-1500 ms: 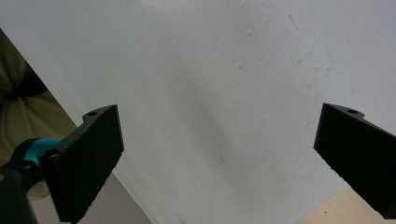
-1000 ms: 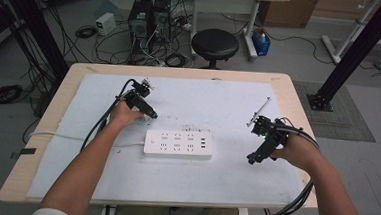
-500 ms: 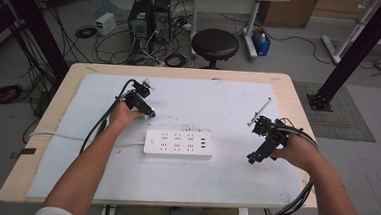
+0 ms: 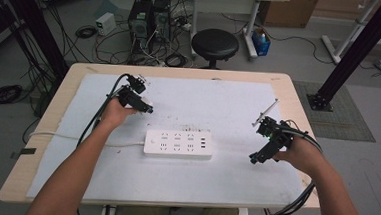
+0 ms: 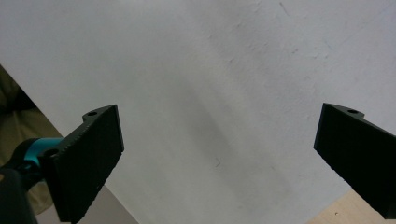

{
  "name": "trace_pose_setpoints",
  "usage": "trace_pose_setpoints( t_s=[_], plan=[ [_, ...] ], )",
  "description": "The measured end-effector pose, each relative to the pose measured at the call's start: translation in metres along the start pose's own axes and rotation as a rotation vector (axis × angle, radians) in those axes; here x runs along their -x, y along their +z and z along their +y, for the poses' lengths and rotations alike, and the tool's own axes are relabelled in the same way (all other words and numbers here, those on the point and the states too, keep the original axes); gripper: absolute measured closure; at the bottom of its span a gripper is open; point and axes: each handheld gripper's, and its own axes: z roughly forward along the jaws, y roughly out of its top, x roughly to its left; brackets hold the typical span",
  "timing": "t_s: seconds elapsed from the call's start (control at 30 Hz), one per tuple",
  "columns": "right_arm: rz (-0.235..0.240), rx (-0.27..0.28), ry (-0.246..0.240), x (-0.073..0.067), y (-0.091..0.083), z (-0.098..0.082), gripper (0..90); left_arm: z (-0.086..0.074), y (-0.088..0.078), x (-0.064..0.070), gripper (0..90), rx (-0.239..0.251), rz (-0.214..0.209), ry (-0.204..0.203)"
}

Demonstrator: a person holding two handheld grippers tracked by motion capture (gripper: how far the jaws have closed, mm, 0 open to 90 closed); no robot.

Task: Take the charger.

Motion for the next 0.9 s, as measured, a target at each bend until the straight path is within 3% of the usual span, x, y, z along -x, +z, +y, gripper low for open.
trace_pose_setpoints(
  t_s=[0.1, 0.13, 0.33, 0.53, 0.77, 0.9],
  plan=[
    [-0.002, 0.004, -0.006, 0.0, 0.0, 0.0, 0.8, 0.0, -0.012, 0.005, 42.5, 0.015, -0.006, 0.021],
    [-0.013, 0.013, -0.01, -0.002, -0.002, -0.001, 0.8, -0.001, -0.024, 0.011, 42.4, 0.023, -0.02, 0.036],
    [-0.028, 0.026, -0.014, -0.004, -0.002, -0.002, 0.8, -0.004, -0.058, 0.031, 42.5, 0.046, -0.04, 0.09],
    [-0.045, 0.039, -0.027, -0.008, -0.001, 0.002, 0.8, -0.009, -0.085, 0.045, 42.4, 0.069, -0.041, 0.098],
    [-0.067, 0.058, -0.015, -0.014, -0.002, 0.004, 0.8, -0.016, -0.102, 0.057, 42.4, 0.07, -0.051, 0.144],
    [-0.072, 0.066, 0.009, -0.016, -0.004, -0.001, 0.8, -0.019, -0.109, 0.066, 42.4, 0.082, -0.071, 0.202]
  ],
)
